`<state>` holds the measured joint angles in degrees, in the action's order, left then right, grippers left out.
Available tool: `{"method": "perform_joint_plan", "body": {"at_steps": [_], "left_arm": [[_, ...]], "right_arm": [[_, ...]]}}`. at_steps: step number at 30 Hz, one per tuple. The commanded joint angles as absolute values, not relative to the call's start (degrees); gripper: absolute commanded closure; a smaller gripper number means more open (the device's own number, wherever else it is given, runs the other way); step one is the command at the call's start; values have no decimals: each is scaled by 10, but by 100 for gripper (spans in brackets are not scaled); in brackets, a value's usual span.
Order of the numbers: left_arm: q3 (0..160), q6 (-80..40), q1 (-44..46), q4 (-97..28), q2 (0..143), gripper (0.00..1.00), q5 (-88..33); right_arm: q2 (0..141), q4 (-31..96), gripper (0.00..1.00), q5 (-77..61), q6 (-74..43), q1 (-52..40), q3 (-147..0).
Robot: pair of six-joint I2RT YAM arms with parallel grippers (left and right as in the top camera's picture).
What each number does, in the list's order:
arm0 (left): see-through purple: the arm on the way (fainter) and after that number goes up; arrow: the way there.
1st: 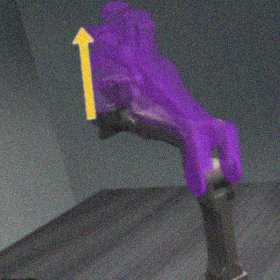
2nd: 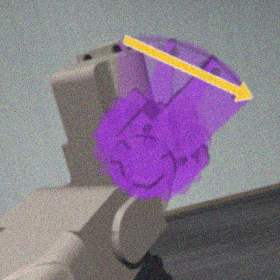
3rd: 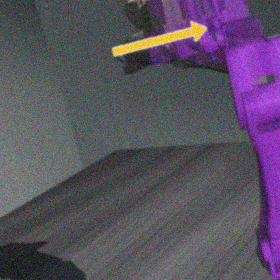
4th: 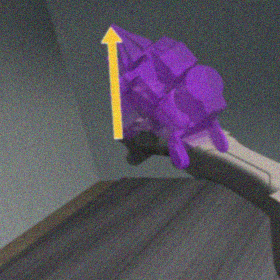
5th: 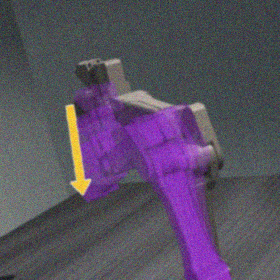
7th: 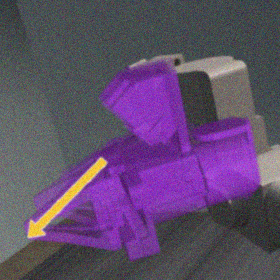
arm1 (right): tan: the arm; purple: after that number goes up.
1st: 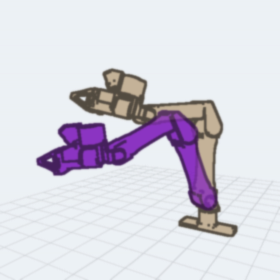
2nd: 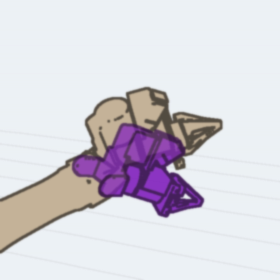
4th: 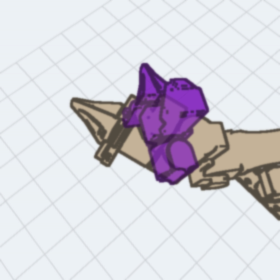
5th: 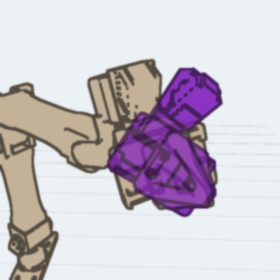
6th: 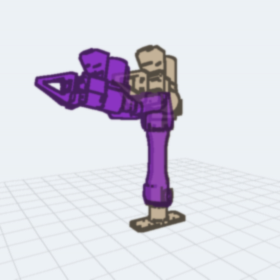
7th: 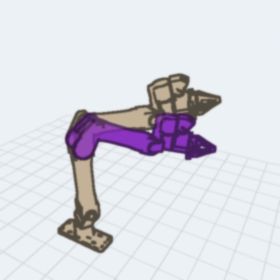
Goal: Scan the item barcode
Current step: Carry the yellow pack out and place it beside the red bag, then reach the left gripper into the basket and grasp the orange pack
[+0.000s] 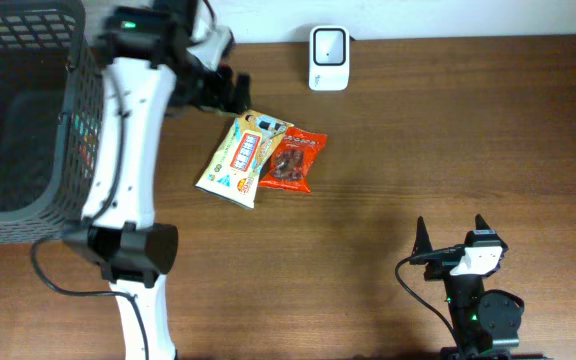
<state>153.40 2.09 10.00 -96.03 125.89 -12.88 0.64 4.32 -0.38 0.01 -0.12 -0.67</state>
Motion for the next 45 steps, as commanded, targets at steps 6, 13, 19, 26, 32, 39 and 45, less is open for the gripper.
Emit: {"method": "perform_joint_plan", "body": {"at_steps": [6, 13, 19, 26, 32, 39, 45], "left_arm": [[1687, 24, 52, -967, 1240, 1, -56], [1687, -14, -14, -967, 1218, 1, 54], [1687, -54, -131, -967, 1186, 1, 88], [1687, -54, -225, -950, 1203, 1, 26], [1687, -54, -270, -967, 1272, 1, 25], [1684, -54, -305, -967, 1363, 1, -4], [1676, -56, -307, -967, 1410, 19, -58]], "right_arm": [[4, 47, 2, 3, -3, 1, -3], [4, 47, 2, 3, -3, 1, -3], [4, 47, 2, 3, -3, 1, -3], [4, 47, 2, 3, -3, 1, -3], [4, 47, 2, 3, -3, 1, -3], [4, 47, 2, 3, -3, 1, -3], [4, 47, 2, 3, -3, 1, -3]]}}
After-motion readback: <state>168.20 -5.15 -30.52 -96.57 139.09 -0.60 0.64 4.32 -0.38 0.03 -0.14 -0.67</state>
